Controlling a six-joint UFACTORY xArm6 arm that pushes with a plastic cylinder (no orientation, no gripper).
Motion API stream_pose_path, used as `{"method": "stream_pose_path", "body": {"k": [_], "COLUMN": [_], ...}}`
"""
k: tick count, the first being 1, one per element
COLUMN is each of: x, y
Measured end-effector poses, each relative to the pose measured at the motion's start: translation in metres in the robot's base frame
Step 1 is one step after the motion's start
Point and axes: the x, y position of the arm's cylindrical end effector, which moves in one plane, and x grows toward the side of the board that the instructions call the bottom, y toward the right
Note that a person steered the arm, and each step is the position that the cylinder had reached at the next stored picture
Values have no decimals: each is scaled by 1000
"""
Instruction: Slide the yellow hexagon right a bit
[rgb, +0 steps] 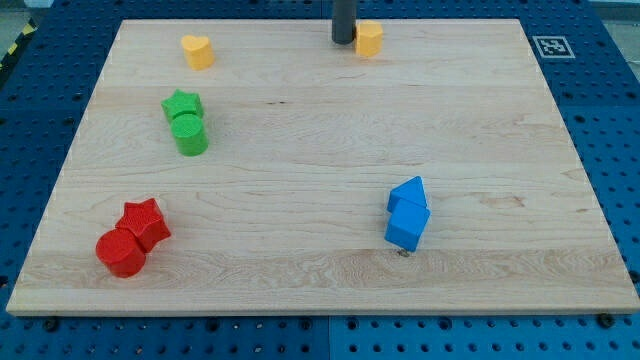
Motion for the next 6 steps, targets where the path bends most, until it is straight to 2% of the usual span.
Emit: {"method": "stream_pose_path", "body": {"k": [3,6], "x": [7,8], "y": [37,50]}}
